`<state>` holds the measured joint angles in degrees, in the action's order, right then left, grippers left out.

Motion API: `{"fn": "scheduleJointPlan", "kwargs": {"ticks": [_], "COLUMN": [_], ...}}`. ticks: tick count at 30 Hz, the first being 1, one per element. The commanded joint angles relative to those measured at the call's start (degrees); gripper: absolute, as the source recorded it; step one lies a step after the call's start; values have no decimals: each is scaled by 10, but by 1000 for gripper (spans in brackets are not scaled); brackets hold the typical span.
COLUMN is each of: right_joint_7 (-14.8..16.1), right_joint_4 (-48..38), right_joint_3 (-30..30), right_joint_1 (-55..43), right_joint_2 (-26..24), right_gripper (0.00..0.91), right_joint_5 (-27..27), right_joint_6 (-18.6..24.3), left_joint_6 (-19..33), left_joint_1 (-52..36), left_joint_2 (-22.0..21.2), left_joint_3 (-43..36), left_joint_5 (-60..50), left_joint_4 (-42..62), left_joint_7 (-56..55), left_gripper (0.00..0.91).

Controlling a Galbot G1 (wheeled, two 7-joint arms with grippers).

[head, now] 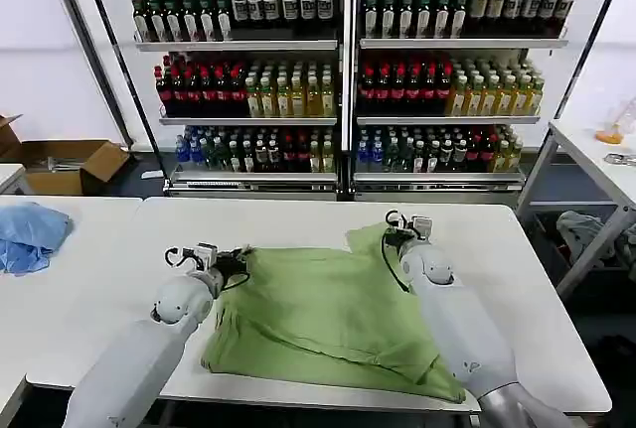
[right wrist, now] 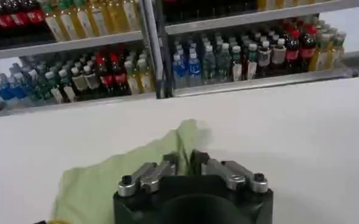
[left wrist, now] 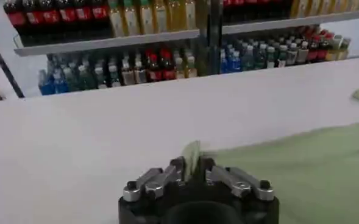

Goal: Fold and organize the clothes.

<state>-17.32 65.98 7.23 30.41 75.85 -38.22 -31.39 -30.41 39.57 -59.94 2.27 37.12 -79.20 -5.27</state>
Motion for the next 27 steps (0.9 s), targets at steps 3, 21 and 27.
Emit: {"fn": "scheduleJointPlan", "kwargs": {"ticks": [3,21,27], "right_joint_7": [0,-1,1], "right_joint_4": [86,406,502], "right_joint_3": [9,89,142], "right_joint_1": [39,228,340], "right_joint_2": [-14,-117,-131], "right_gripper": [0,0,0], "right_joint_5": [8,-26,-29], "right_joint_6": [34,25,20], "left_joint_6": [37,51,43], "left_joint_1": [27,102,154], "left_joint_2": [11,71,95], "left_joint_3": [20,70,100], "left_joint_5": [40,86,91], "left_joint_4": [-44,-185,-240], "left_joint_7": [3,0,2], "left_gripper": [20,20,20]}}
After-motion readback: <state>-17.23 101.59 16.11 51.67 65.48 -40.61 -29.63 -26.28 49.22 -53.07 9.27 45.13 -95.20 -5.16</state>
